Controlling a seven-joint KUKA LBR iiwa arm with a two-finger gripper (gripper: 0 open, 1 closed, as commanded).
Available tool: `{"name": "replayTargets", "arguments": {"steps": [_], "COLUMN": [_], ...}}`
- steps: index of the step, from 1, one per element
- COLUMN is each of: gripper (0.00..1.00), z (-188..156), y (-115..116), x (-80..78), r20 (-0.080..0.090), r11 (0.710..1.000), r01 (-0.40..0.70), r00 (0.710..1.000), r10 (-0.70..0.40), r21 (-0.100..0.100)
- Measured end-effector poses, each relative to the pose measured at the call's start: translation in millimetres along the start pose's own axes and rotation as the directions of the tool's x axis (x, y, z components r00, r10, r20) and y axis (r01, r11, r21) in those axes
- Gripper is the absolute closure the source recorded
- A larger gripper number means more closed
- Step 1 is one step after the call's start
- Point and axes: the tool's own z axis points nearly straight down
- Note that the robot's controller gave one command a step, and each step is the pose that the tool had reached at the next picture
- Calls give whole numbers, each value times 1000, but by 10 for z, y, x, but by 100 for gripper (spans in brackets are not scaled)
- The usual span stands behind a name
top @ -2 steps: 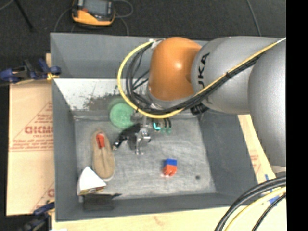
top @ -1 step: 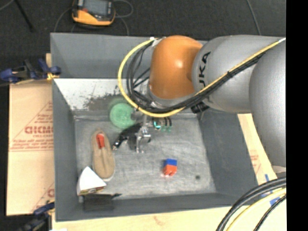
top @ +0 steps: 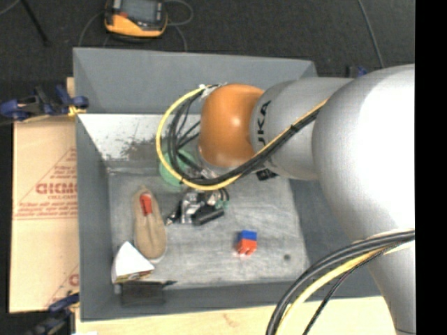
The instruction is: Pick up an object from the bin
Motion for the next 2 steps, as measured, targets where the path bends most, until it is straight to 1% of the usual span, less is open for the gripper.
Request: {"name": "replayTargets", "arguments": {"steps": [1,2], "gripper": [100,100], "z": [0,-1694], "y": [0,55], "x": [0,60], "r20": [0,-13], "r11": [1000,1000], "r01": [0,17], "r00": [1000,1000], "r10": [0,-16], "r21": [0,5]}}
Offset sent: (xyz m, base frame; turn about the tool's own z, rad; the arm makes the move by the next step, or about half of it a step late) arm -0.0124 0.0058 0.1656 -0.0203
